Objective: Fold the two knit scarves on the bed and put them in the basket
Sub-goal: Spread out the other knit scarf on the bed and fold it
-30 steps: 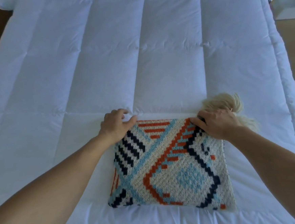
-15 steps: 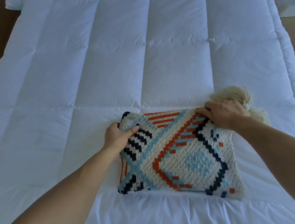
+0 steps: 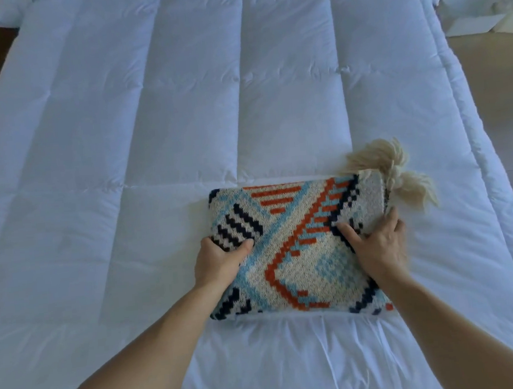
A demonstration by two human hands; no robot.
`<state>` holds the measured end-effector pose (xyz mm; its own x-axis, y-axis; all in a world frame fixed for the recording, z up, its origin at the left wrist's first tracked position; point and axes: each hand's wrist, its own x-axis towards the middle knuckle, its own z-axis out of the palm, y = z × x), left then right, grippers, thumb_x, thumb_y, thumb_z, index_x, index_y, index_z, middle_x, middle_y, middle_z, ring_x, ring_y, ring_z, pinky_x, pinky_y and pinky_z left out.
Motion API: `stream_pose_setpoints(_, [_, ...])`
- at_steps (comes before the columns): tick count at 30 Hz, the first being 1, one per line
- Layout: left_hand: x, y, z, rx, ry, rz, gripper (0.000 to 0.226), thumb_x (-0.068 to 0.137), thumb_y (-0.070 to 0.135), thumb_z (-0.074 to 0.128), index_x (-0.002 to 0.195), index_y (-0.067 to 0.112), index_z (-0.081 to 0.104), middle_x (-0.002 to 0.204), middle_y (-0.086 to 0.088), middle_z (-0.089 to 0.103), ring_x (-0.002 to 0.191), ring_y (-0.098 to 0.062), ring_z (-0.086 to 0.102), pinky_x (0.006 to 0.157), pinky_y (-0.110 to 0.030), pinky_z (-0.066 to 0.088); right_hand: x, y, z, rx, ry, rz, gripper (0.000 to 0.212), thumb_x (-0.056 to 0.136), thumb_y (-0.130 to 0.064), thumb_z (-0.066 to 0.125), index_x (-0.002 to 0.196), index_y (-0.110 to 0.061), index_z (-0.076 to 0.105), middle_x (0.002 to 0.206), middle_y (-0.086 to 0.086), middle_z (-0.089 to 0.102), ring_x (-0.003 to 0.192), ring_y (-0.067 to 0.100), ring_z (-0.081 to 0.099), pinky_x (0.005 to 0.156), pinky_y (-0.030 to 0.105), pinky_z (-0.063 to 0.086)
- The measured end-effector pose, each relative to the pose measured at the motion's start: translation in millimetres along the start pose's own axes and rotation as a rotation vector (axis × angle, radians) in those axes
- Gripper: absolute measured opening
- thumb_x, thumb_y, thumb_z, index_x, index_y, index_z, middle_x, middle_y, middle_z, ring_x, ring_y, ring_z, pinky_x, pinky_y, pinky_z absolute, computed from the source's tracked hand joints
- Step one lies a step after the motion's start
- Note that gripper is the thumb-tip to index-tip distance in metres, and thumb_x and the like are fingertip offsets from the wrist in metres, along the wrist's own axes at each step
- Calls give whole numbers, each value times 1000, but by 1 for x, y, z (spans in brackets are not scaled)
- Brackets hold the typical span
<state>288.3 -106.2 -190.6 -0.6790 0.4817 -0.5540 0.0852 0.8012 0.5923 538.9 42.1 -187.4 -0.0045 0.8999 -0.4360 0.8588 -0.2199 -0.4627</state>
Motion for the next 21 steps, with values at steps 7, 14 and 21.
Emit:
stream_pose_setpoints(7, [-3,2,-10,92,111,207,31,90,35,67,96,7,54,87,-7,64,77,-24,61,64,-34,50,1,4,-26,-91,-62,18,71,74,-73,61,102,-12,40,96,12,60,70,23,53,55,34,44])
stream_pose_setpoints(14, [-21,-9,-6,257,92,232,62,79,68,62,112,19,43,97,4,58,73,-13,61,53,-28,48,-21,15,-12,-81,-49,50,108,72,-87,44,149,-21,10,144,18,40,122,41,51,91,57,49])
stream_pose_setpoints(21, [-24,-26,-2,314,45,254,63,85,54,63,124,10,40,113,-6,60,91,-23,64,66,-32,54,-32,26,-12,-190,7,51,71,77,-82,43,97,-13,41,90,13,63,73,29,56,67,41,51])
